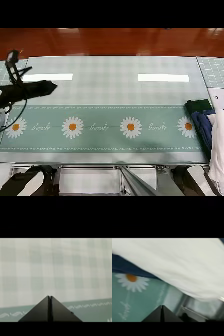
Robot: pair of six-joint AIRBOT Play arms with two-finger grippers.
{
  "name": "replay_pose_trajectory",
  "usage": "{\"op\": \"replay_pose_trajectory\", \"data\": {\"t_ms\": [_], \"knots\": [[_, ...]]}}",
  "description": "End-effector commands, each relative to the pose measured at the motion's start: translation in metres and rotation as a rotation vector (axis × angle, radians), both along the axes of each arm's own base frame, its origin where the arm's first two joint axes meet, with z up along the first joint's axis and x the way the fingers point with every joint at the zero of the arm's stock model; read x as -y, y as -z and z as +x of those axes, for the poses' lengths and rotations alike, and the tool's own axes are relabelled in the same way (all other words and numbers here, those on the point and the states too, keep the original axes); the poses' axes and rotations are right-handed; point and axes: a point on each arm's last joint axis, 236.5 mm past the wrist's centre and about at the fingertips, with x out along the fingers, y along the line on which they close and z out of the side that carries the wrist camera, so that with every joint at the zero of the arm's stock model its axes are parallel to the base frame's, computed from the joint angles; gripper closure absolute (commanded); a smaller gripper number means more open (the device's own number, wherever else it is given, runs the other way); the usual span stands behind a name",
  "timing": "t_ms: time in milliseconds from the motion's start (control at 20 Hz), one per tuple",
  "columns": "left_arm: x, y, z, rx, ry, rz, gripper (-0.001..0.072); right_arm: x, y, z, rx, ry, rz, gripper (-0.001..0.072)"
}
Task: Fold the shirts.
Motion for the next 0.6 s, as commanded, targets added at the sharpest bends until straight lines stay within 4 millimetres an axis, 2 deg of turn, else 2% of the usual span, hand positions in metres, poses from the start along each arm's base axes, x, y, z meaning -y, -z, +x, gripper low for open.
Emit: {"op": "replay_pose_trajectory", "data": {"t_ms": [0, 50, 100, 150, 200, 250, 300, 350, 400, 450, 550], "knots": [[-0.038, -0.061, 0.041, 0.131, -0.082, 0.017, 0.0687, -0.040, -0.056, 0.158, 0.429, -0.323, -0.018, 0.0689], [-0.044, -0.085, 0.055, 0.172, -0.096, 0.012, 0.0687, -0.069, -0.075, 0.207, 0.512, -0.454, -0.065, 0.0689], [-0.039, -0.100, 0.067, 0.178, -0.083, -0.007, 0.0687, -0.118, -0.091, 0.257, 0.597, -0.609, -0.099, 0.0690], [-0.017, -0.104, 0.077, 0.151, -0.018, -0.037, 0.0688, -0.172, -0.099, 0.294, 0.655, -0.752, -0.123, 0.0689], [0.011, -0.096, 0.083, 0.101, 0.071, -0.049, 0.0687, -0.229, -0.088, 0.319, 0.634, -0.941, -0.176, 0.0689], [0.047, -0.072, 0.081, 0.006, 0.180, -0.062, 0.0688, -0.263, -0.055, 0.326, 0.496, -1.107, -0.263, 0.0689], [0.075, -0.042, 0.070, -0.112, 0.290, -0.057, 0.0688, -0.277, -0.013, 0.323, 0.276, -1.217, -0.372, 0.0689], [0.083, -0.005, 0.055, -0.263, 0.336, -0.021, 0.0688, -0.271, 0.022, 0.314, 0.054, -1.278, -0.490, 0.0690], [0.077, 0.025, 0.043, -0.396, 0.301, 0.015, 0.0688, -0.261, 0.044, 0.304, -0.112, -1.266, -0.537, 0.0690], [0.066, 0.044, 0.034, -0.466, 0.287, 0.085, 0.0688, -0.262, 0.063, 0.293, -0.205, -1.271, -0.499, 0.0690], [0.045, 0.054, 0.029, -0.495, 0.245, 0.180, 0.0688, -0.265, 0.081, 0.278, -0.258, -1.226, -0.373, 0.0690]]}}
